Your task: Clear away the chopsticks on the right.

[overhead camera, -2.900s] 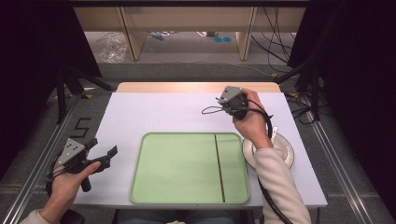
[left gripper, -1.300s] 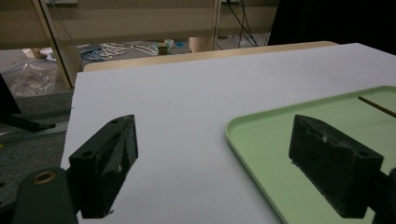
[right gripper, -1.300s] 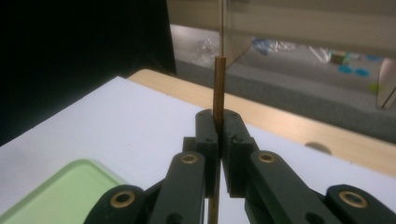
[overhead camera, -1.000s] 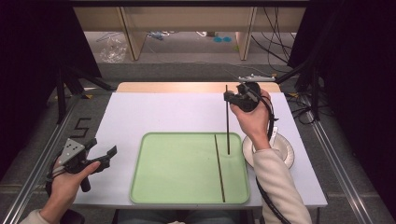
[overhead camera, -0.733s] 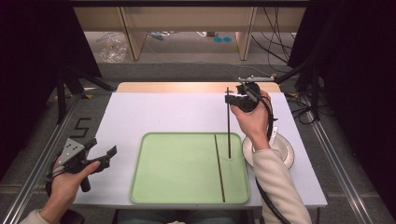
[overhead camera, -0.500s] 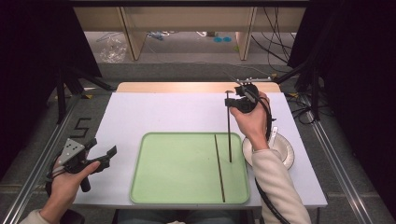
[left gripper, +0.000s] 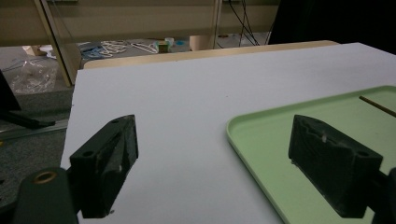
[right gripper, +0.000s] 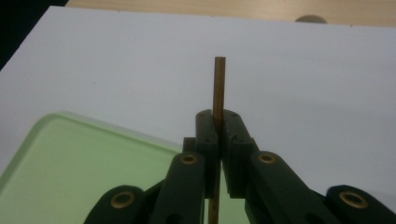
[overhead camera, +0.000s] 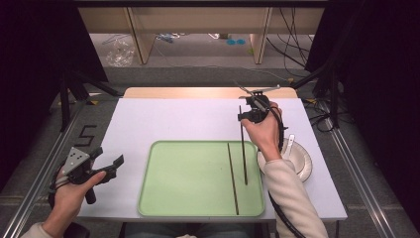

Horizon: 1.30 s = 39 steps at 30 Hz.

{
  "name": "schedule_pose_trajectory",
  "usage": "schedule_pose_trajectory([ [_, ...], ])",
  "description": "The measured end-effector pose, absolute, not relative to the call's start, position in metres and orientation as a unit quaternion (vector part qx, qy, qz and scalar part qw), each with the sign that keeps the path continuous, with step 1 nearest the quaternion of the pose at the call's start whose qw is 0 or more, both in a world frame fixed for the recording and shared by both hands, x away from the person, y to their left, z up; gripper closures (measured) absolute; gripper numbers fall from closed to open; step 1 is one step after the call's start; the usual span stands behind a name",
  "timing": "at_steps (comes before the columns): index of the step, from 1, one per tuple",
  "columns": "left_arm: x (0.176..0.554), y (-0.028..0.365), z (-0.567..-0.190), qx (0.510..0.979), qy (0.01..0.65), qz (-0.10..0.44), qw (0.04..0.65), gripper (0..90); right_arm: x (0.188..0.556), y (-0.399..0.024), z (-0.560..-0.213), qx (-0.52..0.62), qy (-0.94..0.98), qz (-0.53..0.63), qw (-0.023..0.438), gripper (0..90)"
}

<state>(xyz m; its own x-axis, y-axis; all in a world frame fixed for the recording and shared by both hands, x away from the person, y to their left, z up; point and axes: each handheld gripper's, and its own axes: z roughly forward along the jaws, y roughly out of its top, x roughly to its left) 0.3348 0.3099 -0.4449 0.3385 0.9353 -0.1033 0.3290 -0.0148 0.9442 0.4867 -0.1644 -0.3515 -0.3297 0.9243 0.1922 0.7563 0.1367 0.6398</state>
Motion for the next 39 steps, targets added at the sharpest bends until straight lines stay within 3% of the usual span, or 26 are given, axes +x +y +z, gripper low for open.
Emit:
schedule_pose_trajectory([
  [11, 0.335, 0.311, -0.445, 0.646, 0.49, 0.301, 0.502, 16.1, 0.492, -0.157, -0.374, 0.613, 0.733, 0.278, 0.1, 87.4],
  [22, 0.335, 0.311, -0.445, 0.646, 0.49, 0.302, 0.501, 16.2, 0.496, -0.148, -0.394, 0.677, 0.711, 0.187, 0.036, 87.3],
  [29, 0.335, 0.311, -0.445, 0.647, 0.491, 0.302, 0.5, 16.2, 0.498, -0.148, -0.407, 0.672, 0.72, 0.169, 0.038, 87.4],
  [32, 0.335, 0.311, -0.445, 0.647, 0.49, 0.302, 0.5, 16.3, 0.498, -0.144, -0.409, 0.687, 0.712, 0.146, 0.011, 87.4],
  [35, 0.335, 0.311, -0.445, 0.647, 0.491, 0.302, 0.499, 16.3, 0.499, -0.145, -0.416, 0.668, 0.729, 0.15, 0.02, 87.4],
  [39, 0.335, 0.311, -0.445, 0.648, 0.49, 0.302, 0.499, 16.3, 0.499, -0.142, -0.42, 0.68, 0.723, 0.126, -0.003, 87.3],
])
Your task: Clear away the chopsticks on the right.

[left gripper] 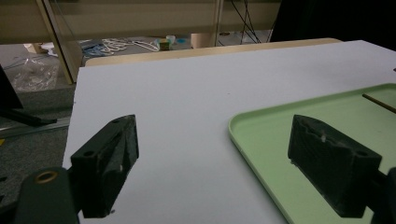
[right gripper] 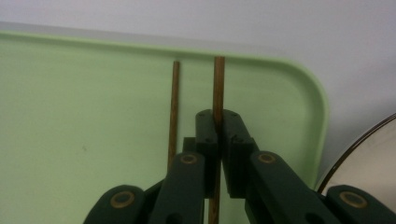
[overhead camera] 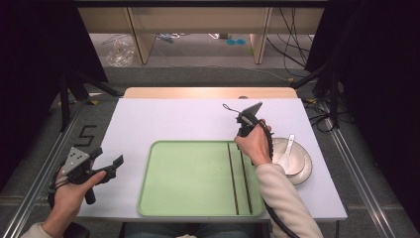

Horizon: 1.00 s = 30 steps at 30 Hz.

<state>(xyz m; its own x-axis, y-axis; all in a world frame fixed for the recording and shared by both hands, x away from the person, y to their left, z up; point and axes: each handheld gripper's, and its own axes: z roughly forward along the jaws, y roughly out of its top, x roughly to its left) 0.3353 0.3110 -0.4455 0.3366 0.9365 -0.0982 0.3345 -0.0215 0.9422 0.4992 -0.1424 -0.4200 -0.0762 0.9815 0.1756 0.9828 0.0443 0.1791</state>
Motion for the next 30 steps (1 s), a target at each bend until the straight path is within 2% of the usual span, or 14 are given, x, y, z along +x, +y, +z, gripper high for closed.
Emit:
schedule_pose_trajectory([
  [3, 0.335, 0.311, -0.445, 0.647, 0.491, 0.302, 0.499, 16.3, 0.499, -0.144, -0.428, -0.669, -0.733, -0.121, 0.0, 87.3],
  [4, 0.335, 0.311, -0.445, 0.648, 0.491, 0.302, 0.499, 16.3, 0.5, -0.141, -0.427, -0.682, -0.723, -0.113, 0.012, 87.3],
  [14, 0.335, 0.311, -0.445, 0.648, 0.491, 0.301, 0.498, 16.4, 0.501, -0.14, -0.438, -0.677, -0.726, -0.12, -0.005, 87.2],
  [15, 0.335, 0.311, -0.445, 0.648, 0.491, 0.302, 0.498, 16.4, 0.502, -0.139, -0.435, -0.687, -0.718, -0.106, 0.023, 87.2],
  [16, 0.335, 0.311, -0.445, 0.648, 0.491, 0.302, 0.499, 16.4, 0.502, -0.139, -0.438, -0.682, -0.723, -0.108, 0.003, 87.2],
  [19, 0.335, 0.311, -0.445, 0.648, 0.49, 0.301, 0.498, 16.4, 0.501, -0.142, -0.44, -0.663, -0.741, -0.107, -0.008, 87.1],
  [24, 0.335, 0.311, -0.446, 0.648, 0.491, 0.301, 0.498, 16.4, 0.501, -0.136, -0.439, -0.684, -0.722, -0.101, 0.008, 85.9],
  [26, 0.335, 0.311, -0.446, 0.648, 0.491, 0.301, 0.499, 16.4, 0.501, -0.138, -0.441, -0.667, -0.737, -0.111, -0.01, 86.4],
  [30, 0.335, 0.311, -0.446, 0.649, 0.49, 0.301, 0.498, 16.4, 0.5, -0.136, -0.438, -0.674, -0.732, -0.103, 0.0, 85.0],
])
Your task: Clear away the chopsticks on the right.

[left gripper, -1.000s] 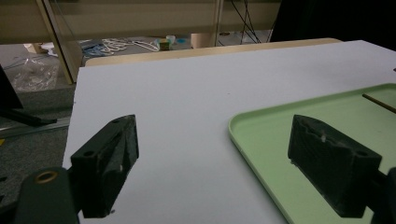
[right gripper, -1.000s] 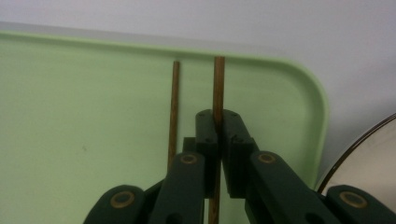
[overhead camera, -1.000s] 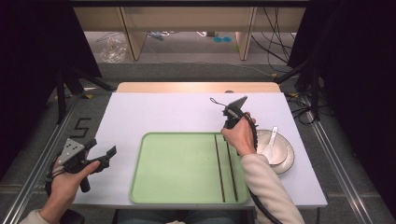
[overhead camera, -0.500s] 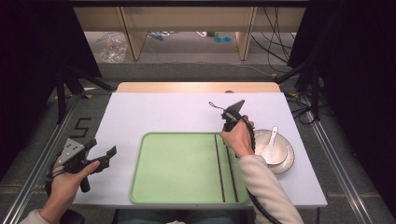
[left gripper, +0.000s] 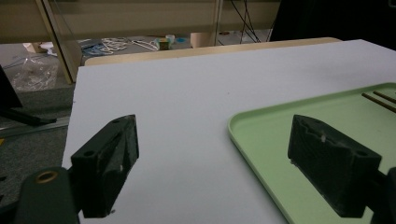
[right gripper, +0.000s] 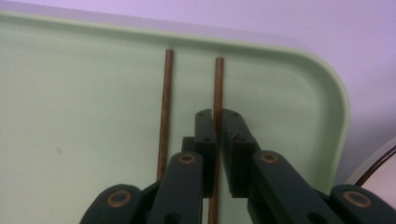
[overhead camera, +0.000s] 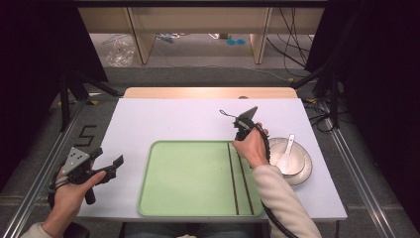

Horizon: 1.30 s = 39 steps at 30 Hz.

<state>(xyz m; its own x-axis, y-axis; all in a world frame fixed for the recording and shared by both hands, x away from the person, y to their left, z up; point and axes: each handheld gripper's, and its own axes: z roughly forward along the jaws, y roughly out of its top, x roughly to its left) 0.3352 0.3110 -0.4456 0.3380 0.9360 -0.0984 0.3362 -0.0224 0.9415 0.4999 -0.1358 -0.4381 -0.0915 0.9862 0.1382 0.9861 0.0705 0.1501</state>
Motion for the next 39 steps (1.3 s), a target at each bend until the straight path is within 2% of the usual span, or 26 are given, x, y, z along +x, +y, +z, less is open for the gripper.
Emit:
schedule_pose_trajectory([
  [4, 0.335, 0.311, -0.446, 0.648, 0.491, 0.301, 0.499, 16.4, 0.499, -0.137, -0.437, 0.653, 0.747, 0.124, 0.024, 78.9],
  [12, 0.335, 0.311, -0.445, 0.648, 0.491, 0.301, 0.498, 16.5, 0.497, -0.138, -0.429, 0.581, 0.804, 0.122, 0.033, 71.4],
  [16, 0.335, 0.311, -0.446, 0.647, 0.492, 0.301, 0.499, 16.4, 0.496, -0.138, -0.427, 0.505, 0.854, 0.107, 0.072, 56.5],
  [18, 0.334, 0.311, -0.445, 0.646, 0.494, 0.301, 0.498, 16.4, 0.493, -0.139, -0.423, 0.477, 0.867, 0.126, 0.072, 47.7],
  [24, 0.334, 0.312, -0.445, 0.646, 0.491, 0.304, 0.499, 16.3, 0.478, -0.15, -0.409, 0.407, 0.868, 0.256, 0.122, 37.0],
  [30, 0.334, 0.312, -0.444, 0.646, 0.487, 0.306, 0.502, 16.2, 0.451, -0.17, -0.397, 0.369, 0.818, 0.405, 0.174, 36.6],
  [39, 0.334, 0.312, -0.444, 0.643, 0.485, 0.308, 0.507, 16.0, 0.406, -0.193, -0.393, 0.343, 0.767, 0.502, 0.206, 36.3],
])
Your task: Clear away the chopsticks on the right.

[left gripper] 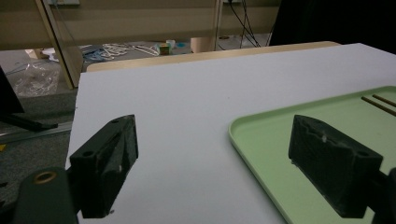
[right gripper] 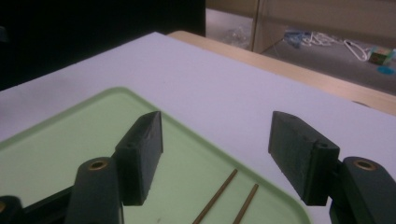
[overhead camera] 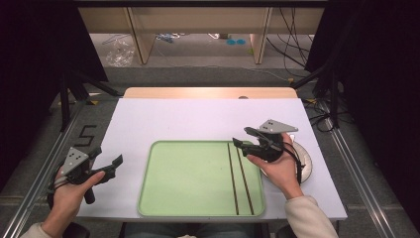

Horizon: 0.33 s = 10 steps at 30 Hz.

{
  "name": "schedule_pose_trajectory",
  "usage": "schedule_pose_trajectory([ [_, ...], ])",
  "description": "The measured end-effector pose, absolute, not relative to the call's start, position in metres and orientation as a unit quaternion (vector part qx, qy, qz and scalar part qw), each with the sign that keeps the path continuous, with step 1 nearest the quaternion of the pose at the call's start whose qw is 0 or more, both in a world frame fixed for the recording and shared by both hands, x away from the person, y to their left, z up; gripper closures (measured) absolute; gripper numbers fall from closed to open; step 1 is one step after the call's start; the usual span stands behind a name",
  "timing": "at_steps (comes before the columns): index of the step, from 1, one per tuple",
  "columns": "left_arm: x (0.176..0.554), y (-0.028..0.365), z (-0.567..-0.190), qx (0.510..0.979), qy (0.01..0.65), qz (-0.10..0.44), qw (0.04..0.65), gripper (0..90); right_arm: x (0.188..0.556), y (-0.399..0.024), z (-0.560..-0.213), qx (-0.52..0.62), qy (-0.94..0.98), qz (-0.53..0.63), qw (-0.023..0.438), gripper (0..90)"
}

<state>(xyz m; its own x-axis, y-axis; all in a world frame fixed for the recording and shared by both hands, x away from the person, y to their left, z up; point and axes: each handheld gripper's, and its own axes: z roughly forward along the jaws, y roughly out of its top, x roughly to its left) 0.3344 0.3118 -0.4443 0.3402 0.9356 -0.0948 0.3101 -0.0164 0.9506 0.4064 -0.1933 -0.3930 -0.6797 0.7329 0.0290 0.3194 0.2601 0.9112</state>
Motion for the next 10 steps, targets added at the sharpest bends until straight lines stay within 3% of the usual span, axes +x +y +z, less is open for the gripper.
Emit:
schedule_pose_trajectory([
  [10, 0.335, 0.311, -0.444, 0.644, 0.486, 0.31, 0.502, 15.9, 0.383, -0.21, -0.4, 0.351, 0.766, 0.497, 0.206, 35.6],
])
